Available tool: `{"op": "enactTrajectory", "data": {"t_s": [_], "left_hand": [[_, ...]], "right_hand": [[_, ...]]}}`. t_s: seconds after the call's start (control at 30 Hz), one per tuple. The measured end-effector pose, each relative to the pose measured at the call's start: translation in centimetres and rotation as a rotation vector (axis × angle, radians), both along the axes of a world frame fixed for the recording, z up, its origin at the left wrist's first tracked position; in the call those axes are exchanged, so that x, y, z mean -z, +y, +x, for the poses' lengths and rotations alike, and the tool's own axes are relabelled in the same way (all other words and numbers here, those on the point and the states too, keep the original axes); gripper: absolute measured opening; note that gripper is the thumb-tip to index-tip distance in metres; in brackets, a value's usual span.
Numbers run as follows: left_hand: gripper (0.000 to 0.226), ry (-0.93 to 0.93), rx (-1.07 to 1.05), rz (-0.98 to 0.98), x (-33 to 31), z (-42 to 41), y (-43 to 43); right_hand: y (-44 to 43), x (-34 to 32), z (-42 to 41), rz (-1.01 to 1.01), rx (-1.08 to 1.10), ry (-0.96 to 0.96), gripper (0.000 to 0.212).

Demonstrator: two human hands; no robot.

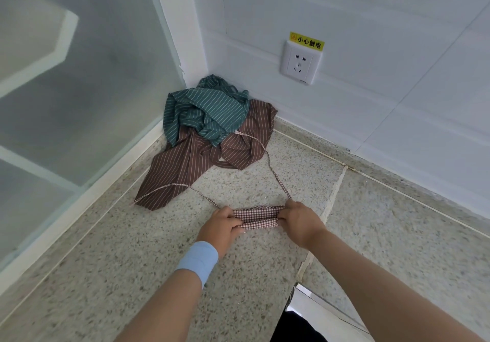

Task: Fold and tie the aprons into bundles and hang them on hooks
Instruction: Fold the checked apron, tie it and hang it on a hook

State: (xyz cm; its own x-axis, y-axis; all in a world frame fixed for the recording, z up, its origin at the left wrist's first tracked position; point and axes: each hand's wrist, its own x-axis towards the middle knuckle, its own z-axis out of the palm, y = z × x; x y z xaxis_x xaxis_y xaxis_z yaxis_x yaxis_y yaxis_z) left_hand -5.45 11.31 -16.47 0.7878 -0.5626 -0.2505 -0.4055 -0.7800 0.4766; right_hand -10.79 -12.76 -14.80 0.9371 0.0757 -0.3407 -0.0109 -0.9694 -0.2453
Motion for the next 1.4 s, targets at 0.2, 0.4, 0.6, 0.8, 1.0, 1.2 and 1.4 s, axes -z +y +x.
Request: {"op": "enactTrajectory", "data": {"t_s": [0.2, 0.4, 0.6, 0.8, 1.0, 1.2, 1.4], "left_hand": [[0.020, 0.056, -0.076, 0.039, -1.0, 0.9, 0.2], [0.012, -0.126, -0.155, 0.151, -1.0, 1.0, -0.7], [0.046, -0.365, 0.199, 0.113, 0.4, -0.7, -2.6], [0.024, -0.295, 0.144, 0.156, 0.8, -2.0, -3.6], [0.025, -0.178, 0.041, 0.029, 0.7, -1.1, -2.8], [0.026, -0.072, 0.070, -0.014, 0.5, -0.8, -1.3], [0.034, -0.011, -0.056, -0.030, 0.2, -1.0, -1.5]], "right_hand": [[-0.4, -0.3, 1.1, -0.171, 0.028, 0.112, 0.028], [-0.4, -0.9, 2.5, -0.187, 0.105, 0.128, 0.038], [1.7, -1.6, 3.4, -0.308, -0.106, 0.053, 0.027], [2.2, -0.8, 2.9, -0.249, -0.198, 0.076, 0.029], [0.7, -0.5, 1.0, -0.122, -0.176, -0.021, 0.028], [1.1, -0.8, -0.4, -0.256, -0.252, -0.034, 0.029], [1.3, -0.6, -0.9, -0.219, -0.170, -0.012, 0.033]]}}
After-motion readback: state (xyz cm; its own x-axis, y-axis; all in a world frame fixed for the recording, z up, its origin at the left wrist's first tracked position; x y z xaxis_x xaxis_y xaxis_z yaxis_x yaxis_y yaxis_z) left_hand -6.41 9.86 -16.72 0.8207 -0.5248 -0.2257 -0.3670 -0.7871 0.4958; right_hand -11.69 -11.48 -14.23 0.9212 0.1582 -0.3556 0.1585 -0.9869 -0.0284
